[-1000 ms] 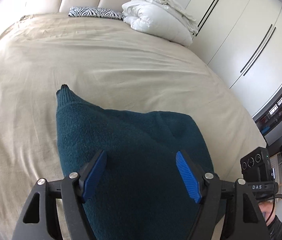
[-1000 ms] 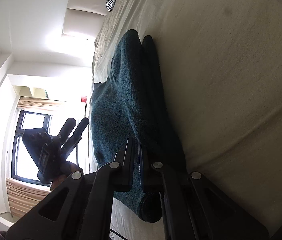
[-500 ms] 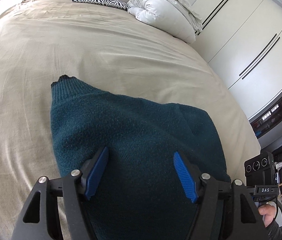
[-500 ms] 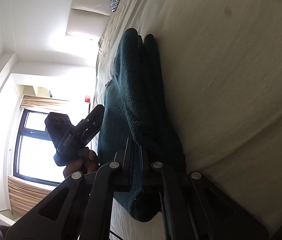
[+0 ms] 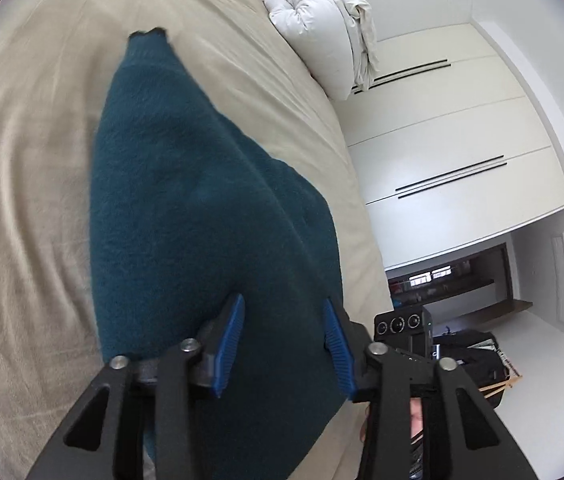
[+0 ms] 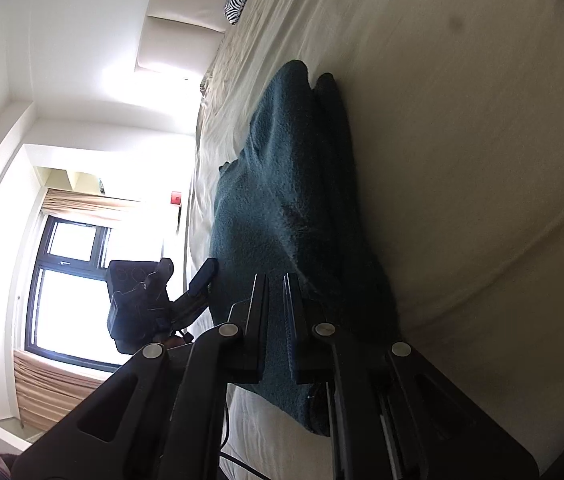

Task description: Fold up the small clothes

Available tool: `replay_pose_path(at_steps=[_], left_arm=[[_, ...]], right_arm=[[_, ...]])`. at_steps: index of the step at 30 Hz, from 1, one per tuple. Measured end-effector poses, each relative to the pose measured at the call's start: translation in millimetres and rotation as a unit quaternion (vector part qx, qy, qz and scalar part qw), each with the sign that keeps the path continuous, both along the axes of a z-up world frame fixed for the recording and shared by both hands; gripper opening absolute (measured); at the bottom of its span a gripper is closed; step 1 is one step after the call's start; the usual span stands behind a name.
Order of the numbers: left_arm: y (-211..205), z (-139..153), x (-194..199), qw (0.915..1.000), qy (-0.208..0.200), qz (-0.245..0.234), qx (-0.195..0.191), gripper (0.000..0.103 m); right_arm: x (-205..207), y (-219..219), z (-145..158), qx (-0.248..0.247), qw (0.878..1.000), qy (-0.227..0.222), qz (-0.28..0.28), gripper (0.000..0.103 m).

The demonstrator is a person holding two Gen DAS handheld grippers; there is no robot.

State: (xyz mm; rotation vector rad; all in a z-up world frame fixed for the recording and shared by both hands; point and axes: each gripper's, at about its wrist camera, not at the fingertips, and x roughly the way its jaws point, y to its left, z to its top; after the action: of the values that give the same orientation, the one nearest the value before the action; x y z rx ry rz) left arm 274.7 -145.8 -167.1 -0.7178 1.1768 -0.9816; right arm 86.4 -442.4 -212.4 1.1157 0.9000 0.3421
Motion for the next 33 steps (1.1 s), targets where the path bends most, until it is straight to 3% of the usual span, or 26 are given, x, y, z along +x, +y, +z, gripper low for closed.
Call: replay_pose_path(at_steps=[2, 6, 7, 8, 9, 10, 11, 12, 13, 14, 19, 24, 27, 32, 33], left_arm=[[8, -10, 3, 0.9996, 0.023, 0.008, -0.017, 0.021], [24, -10, -5, 0.9994, 0.024, 0.013, -0.021, 0.018], [31, -7, -10, 0.9993, 0.018, 0.021, -0.024, 0.027], [40, -2, -15, 0.999, 0.01, 0.032, -0.029, 0.044], [50, 3, -20, 0.9982, 0.002, 0.045, -0.04, 0.054], [60, 7, -25, 0.997, -0.005, 0.061, -0.048, 0.072], [67, 10, -25, 0.9957, -0.012, 0.084, -0.038, 0.09], [73, 11, -25, 0.9941, -0.017, 0.105, -0.021, 0.093], [74, 9, -23, 0.9939, -0.013, 0.108, -0.017, 0.092], [73, 6, -21, 0.9946, -0.002, 0.103, -0.017, 0.091], [48, 8, -21, 0.9972, -0.003, 0.075, 0.003, 0.091], [25, 9, -22, 0.9966, -0.013, 0.056, 0.059, 0.092], [14, 8, -18, 0.996, -0.007, 0.052, 0.072, 0.09], [-3, 8, -21, 0.9901, -0.012, 0.045, 0.133, 0.061], [-6, 8, -23, 0.9883, -0.017, 0.044, 0.145, 0.06]], right_arm=[[-4, -2, -8, 0.019, 1.0, -0.006, -0.003, 0.006], [-17, -9, -6, 0.014, 1.0, -0.011, -0.012, 0.005], [-21, -11, 1, 0.0, 1.0, -0.009, -0.015, 0.006], [-25, -14, 8, -0.011, 1.0, -0.012, -0.019, 0.008], [-29, -19, 18, -0.023, 0.999, -0.021, -0.026, 0.009], [-33, -24, 29, -0.039, 0.998, -0.033, -0.037, 0.015], [-37, -30, 39, -0.055, 0.996, -0.039, -0.05, 0.032], [-39, -38, 46, -0.063, 0.995, -0.043, -0.065, 0.045], [-39, -44, 51, -0.067, 0.993, -0.046, -0.084, 0.068], [-36, -47, 54, -0.071, 0.992, -0.048, -0.094, 0.073], [4, -39, 50, -0.067, 0.995, -0.032, -0.059, 0.073], [44, -23, 22, -0.045, 0.998, 0.009, -0.031, 0.071], [60, -12, 18, -0.052, 0.998, 0.019, -0.001, 0.056], [70, -2, 15, -0.083, 0.995, 0.047, 0.026, 0.035], [70, -4, 14, -0.079, 0.995, 0.051, 0.025, 0.035]])
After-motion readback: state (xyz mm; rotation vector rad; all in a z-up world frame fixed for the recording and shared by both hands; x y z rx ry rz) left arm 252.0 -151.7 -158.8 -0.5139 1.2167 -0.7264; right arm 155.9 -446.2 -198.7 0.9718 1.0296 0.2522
